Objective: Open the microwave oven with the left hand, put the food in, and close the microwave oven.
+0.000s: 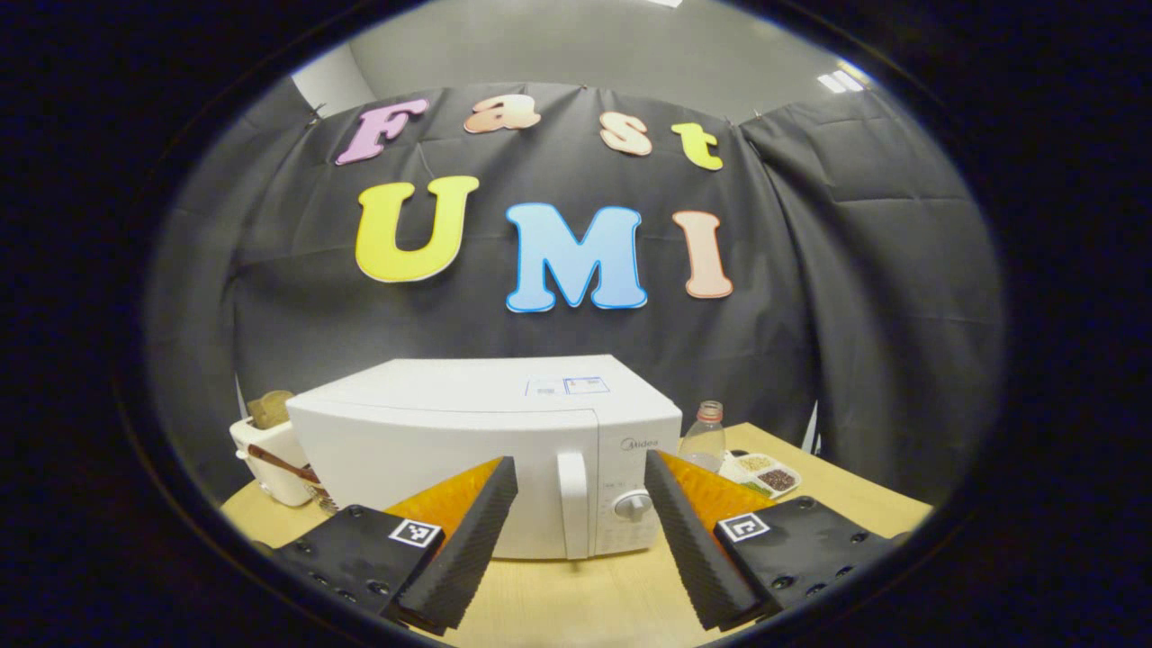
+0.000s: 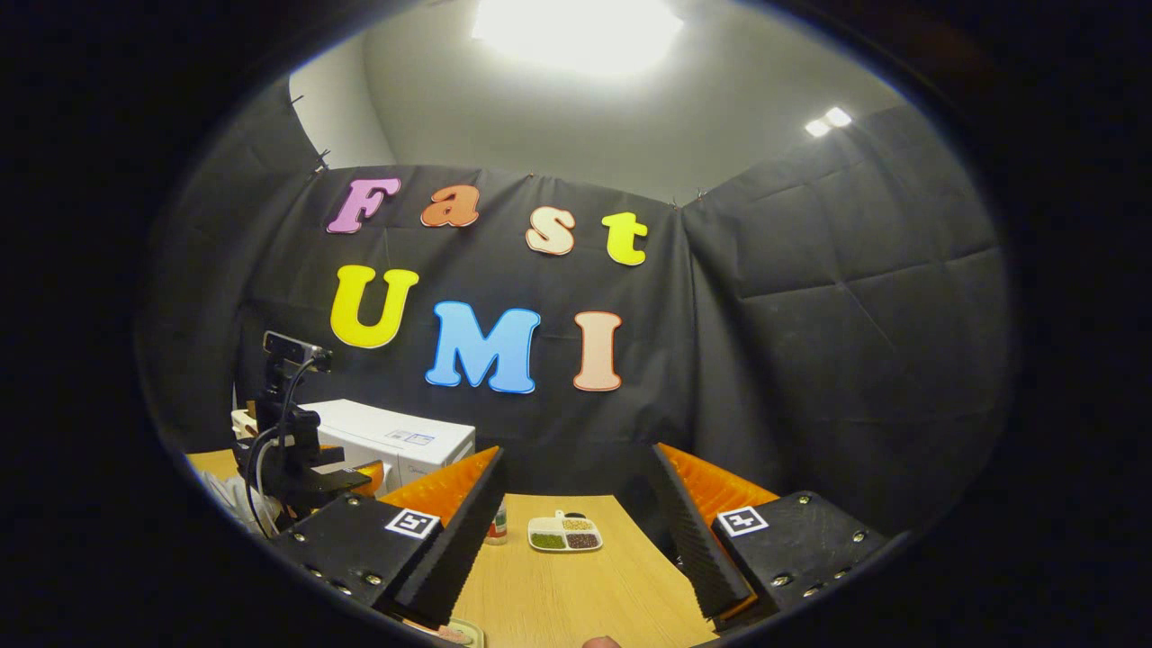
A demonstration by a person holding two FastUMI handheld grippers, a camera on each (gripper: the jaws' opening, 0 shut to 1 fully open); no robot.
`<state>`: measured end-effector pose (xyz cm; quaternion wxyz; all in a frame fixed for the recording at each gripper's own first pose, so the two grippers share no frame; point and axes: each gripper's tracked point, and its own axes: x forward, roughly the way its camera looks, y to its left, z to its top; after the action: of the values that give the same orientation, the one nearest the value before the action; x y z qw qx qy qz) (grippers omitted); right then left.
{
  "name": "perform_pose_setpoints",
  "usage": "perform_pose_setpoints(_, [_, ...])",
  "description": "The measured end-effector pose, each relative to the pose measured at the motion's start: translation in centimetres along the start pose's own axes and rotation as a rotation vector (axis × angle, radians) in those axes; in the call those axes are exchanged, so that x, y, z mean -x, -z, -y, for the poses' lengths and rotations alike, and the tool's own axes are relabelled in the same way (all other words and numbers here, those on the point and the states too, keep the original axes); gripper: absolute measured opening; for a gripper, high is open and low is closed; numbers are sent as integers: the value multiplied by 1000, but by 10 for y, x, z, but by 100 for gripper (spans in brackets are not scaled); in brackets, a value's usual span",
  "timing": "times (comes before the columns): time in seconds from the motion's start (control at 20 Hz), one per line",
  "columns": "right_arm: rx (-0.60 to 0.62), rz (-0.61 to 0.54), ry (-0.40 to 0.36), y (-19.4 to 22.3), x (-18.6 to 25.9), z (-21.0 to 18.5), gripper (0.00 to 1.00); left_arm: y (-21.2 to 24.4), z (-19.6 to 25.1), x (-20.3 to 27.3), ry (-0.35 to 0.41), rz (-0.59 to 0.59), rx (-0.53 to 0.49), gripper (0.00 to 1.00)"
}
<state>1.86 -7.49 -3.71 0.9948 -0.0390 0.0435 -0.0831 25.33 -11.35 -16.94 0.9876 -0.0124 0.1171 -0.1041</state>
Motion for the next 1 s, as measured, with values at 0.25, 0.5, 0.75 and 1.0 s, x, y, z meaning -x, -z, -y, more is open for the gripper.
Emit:
perform_pose_setpoints(0.25, [20,-22,64,3,5,5,96,49,2,-38,11,-114,6,95])
perform_pose_setpoints(0.5, [45,-34,100,7,10,7,96,77,7,-61,36,-169,-6,84])
perform_pose_setpoints(0.75, [49,-49,105,11,13,5,96,73,-4,-76,-9,-147,-46,44])
perform_pose_setpoints(1.0, [78,-27,86,7,18,4,96,70,-4,-68,-23,-166,-63,24])
